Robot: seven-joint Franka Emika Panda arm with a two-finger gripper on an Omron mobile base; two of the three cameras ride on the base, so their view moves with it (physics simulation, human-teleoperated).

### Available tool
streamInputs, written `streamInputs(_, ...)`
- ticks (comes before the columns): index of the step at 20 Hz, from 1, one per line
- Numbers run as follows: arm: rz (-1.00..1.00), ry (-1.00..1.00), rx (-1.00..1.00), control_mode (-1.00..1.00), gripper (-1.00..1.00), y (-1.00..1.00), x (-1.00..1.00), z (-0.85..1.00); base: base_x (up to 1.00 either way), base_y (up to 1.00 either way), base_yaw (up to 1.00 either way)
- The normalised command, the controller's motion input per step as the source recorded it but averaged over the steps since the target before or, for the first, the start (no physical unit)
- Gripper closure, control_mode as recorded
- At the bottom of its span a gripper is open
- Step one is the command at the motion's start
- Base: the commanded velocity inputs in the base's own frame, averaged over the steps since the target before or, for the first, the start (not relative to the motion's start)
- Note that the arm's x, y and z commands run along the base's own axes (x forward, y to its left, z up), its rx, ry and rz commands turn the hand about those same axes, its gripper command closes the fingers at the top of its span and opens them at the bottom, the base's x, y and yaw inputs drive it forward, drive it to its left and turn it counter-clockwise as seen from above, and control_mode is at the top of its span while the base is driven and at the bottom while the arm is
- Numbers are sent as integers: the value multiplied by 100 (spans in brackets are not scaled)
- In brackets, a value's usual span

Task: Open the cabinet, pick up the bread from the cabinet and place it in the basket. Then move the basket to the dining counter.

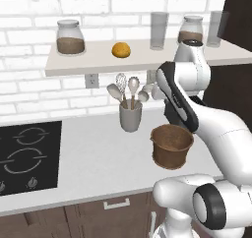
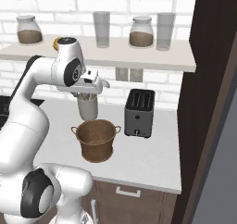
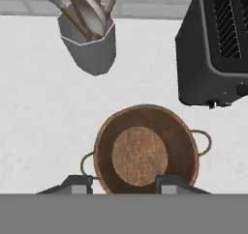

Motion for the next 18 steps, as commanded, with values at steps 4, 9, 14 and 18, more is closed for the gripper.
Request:
streamInputs(4,3,-7,0,-100,-100,0,-1,5,0,0,0)
streamInputs(9,21,-48,7,-100,-100,-1,-52,55,0,0,0)
streamInputs(14,19,-53,4,-100,-100,-4,-60,99,0,0,0)
streamInputs(18,3,-19,-3,-100,-100,11,-30,100,0,0,0)
